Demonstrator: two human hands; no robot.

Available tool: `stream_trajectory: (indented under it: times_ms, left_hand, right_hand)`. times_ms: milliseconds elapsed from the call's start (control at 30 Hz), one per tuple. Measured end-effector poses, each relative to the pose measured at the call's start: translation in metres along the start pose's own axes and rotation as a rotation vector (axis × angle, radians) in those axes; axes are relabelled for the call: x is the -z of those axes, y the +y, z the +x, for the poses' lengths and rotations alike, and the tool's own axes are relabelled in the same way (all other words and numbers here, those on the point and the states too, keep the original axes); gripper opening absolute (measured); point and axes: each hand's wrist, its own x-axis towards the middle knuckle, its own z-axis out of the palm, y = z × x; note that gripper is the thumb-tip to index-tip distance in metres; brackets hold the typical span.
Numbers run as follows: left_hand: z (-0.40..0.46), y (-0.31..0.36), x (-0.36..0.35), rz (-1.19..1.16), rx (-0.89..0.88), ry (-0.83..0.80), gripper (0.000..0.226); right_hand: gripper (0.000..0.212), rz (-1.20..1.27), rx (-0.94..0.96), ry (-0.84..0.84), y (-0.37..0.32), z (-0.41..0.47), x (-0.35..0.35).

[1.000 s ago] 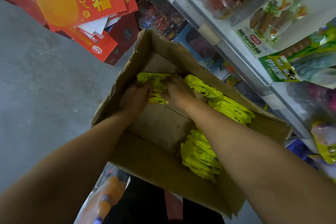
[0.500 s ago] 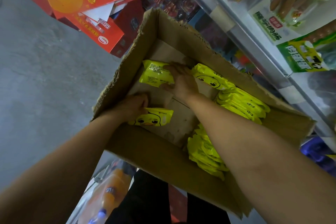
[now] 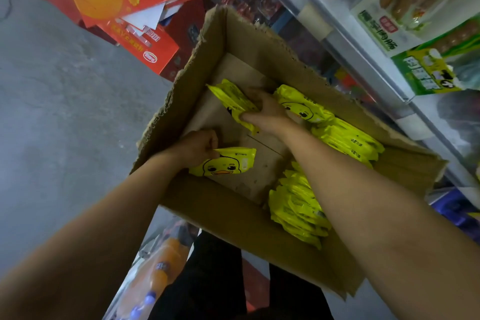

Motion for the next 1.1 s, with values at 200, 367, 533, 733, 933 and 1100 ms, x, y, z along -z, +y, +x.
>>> stream_trajectory:
  times_ms: [200, 367, 533, 733, 933, 1100]
  left_hand:
    - [-0.021, 0.036, 0.017, 0.091, -0.031, -0.037, 0.019]
    - [-0.056, 0.085, 0.031, 0.184, -0.076, 0.051, 0.019]
    - [-0.097, 0.151, 0.014, 0.156, -0.116, 0.144, 0.019]
    - [-0.167, 0.266, -0.061, 0.053, -0.296, 0.161, 0.027]
    - [-0.229, 0.39, -0.171, 0.07, -0.51, 0.161, 0.021]
    - [-0.261, 0.498, -0.261, 0.206, -0.662, 0.122, 0.016]
  right_hand:
    - [0.059, 0.563, -0.211, -0.273, -0.015, -0.065, 0.051]
    - [0.04, 0.922, -0.108, -0.482, -0.031, -0.139, 0.087]
    - [0.084, 1.153, 0.052, -0.548, -0.032, -0.219, 0.123]
    - [0.074, 1.272, 0.313, -0.598, -0.016, -0.351, 0.175]
    - [0.062, 1.03, 0.463, -0.125, 0.055, -0.519, 0.267]
    - [0.055, 0.952, 0.492, 0.399, 0.133, -0.656, 0.34]
